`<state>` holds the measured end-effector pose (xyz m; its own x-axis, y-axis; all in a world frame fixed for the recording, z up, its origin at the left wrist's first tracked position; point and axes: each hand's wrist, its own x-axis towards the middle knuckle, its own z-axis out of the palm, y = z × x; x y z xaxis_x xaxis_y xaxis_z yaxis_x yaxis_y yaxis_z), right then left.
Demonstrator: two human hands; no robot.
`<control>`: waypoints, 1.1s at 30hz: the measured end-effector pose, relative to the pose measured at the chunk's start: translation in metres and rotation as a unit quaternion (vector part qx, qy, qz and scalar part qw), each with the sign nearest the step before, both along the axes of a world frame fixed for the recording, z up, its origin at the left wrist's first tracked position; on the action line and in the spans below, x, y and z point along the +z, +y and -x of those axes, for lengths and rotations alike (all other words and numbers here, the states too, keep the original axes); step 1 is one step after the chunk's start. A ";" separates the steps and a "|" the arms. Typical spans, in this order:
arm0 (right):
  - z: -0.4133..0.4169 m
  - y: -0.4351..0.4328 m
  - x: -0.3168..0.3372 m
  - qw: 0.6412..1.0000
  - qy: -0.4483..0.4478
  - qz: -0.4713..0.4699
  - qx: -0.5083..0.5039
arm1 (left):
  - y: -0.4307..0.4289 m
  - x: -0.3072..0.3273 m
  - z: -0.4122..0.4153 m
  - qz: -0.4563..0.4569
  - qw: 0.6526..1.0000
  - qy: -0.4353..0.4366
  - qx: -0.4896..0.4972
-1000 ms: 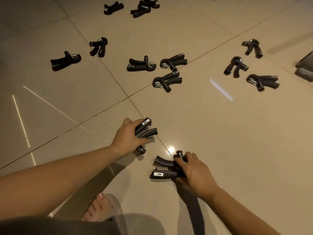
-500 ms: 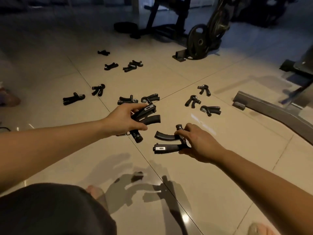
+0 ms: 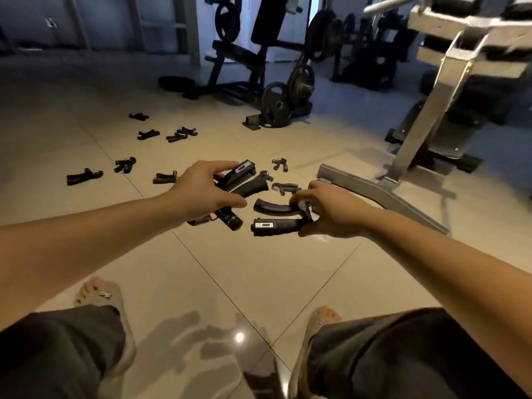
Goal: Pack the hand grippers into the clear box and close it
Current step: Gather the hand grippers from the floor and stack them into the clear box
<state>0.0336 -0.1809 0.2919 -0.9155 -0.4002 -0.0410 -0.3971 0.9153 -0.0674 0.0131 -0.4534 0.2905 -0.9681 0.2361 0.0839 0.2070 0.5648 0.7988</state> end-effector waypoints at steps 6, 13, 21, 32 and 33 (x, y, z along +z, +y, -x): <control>-0.104 0.090 0.024 0.997 0.030 0.020 -0.065 | 0.089 0.025 -0.088 -0.021 0.999 0.000 -0.042; -0.213 0.197 0.022 0.983 0.039 0.051 -0.172 | 0.189 0.044 -0.172 -0.036 0.996 -0.001 -0.080; -0.284 0.287 -0.043 0.968 0.009 0.053 -0.245 | 0.300 0.020 -0.219 -0.016 0.994 -0.026 -0.106; -0.322 0.358 -0.122 0.943 -0.045 0.093 -0.315 | 0.417 0.000 -0.217 0.040 0.979 -0.055 -0.193; -0.323 0.363 -0.127 0.938 -0.048 0.095 -0.330 | 0.421 -0.001 -0.212 0.045 0.978 -0.055 -0.198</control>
